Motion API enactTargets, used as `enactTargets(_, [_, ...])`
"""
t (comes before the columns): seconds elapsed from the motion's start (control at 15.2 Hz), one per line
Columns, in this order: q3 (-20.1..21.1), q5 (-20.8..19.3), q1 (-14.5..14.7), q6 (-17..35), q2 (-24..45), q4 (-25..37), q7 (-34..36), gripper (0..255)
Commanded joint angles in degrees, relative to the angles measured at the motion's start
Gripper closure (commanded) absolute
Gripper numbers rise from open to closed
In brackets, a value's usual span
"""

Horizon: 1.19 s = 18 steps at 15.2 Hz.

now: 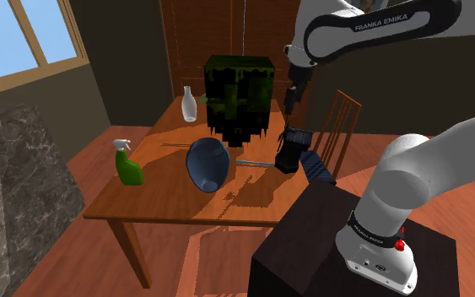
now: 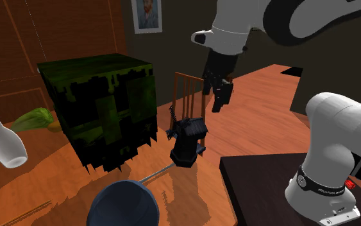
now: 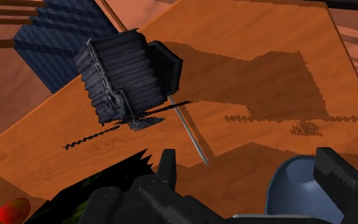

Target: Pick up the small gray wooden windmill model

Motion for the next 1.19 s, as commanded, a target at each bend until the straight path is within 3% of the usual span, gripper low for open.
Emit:
enactTargets(0.0, [-0.89,-2.97,-0.70,3.84,1.91,-1.38,-1.87,0])
enactTargets(0.66, [-5.67,-18.92,-6.02,24.94,17.95,-2.72,-7.23,0])
enactTargets(1.12, [-5.90,-21.85,-7.16,30.93,21.88,-5.07,-4.03,0])
